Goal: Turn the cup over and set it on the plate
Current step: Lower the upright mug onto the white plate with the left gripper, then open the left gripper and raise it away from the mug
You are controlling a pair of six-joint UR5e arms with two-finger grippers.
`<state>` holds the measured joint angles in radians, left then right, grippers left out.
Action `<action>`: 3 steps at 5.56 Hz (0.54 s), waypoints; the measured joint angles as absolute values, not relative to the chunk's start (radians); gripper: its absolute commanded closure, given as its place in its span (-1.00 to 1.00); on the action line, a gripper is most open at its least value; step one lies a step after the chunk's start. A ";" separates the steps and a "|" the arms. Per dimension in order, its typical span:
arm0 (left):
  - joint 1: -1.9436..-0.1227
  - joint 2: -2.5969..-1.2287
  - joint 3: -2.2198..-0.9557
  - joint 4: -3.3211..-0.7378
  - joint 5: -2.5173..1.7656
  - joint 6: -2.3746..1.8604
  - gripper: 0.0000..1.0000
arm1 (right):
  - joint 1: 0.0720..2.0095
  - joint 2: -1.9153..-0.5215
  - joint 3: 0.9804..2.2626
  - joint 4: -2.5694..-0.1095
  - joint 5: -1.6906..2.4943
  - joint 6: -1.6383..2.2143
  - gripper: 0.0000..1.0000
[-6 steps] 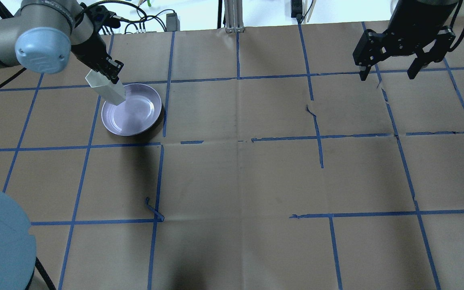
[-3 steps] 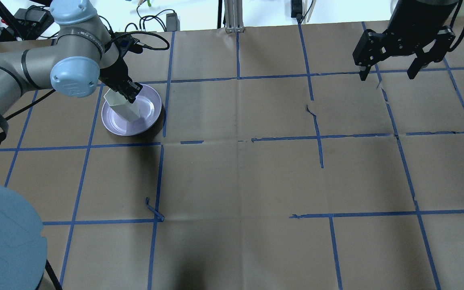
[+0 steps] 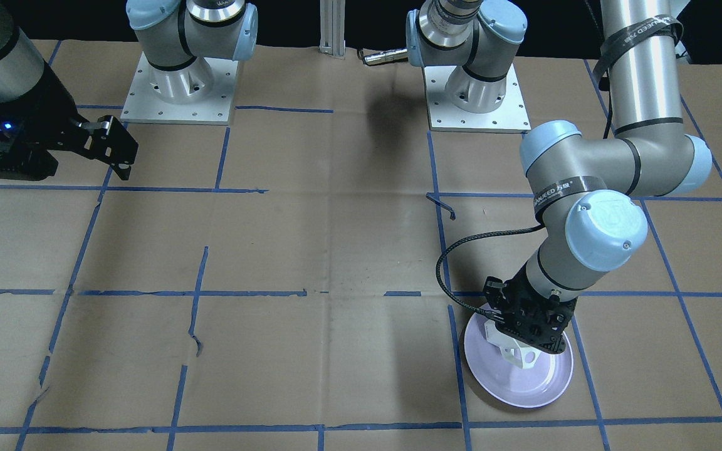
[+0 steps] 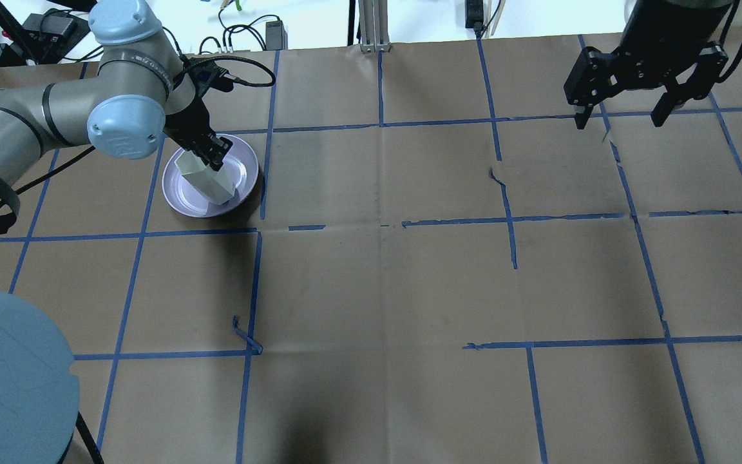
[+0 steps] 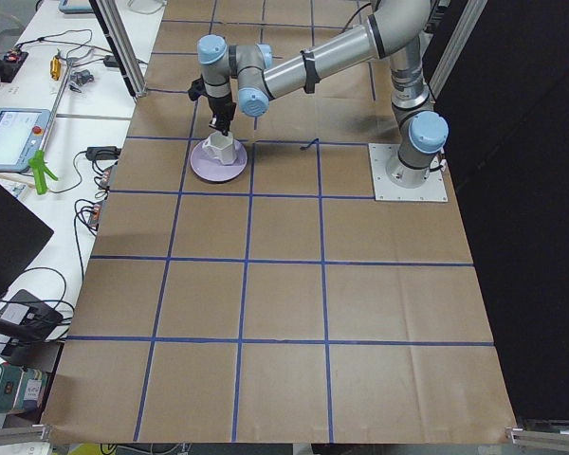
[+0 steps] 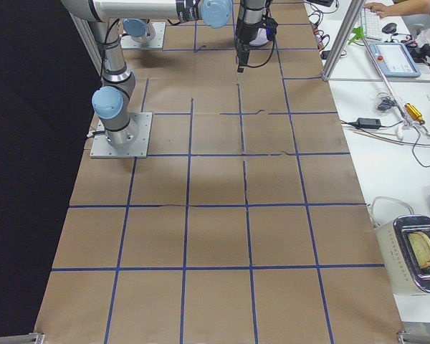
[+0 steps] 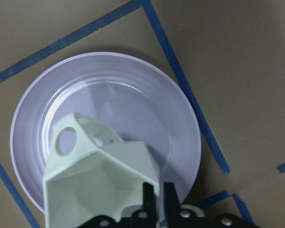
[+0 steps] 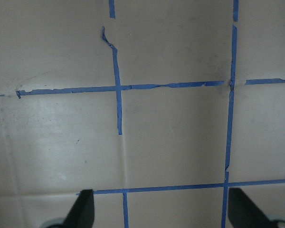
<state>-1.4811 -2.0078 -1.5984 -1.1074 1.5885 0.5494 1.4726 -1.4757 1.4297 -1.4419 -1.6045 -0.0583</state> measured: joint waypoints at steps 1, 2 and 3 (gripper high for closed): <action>-1.481 -2.007 -1.599 -1.107 1.588 0.548 -0.94 | 1.473 -1.476 1.430 -1.442 -1.605 -0.058 -1.00; -1.480 -2.001 -1.593 -1.112 1.589 0.544 -0.94 | 1.473 -1.476 1.430 -1.442 -1.605 -0.058 -1.00; -1.483 -1.985 -1.579 -1.135 1.589 0.525 -0.94 | 1.473 -1.476 1.430 -1.442 -1.605 -0.058 -1.00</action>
<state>-1.4832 -1.9853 -1.5792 -1.1348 1.5889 0.5247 1.4726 -1.4757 1.4297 -1.4419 -1.6045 -0.0583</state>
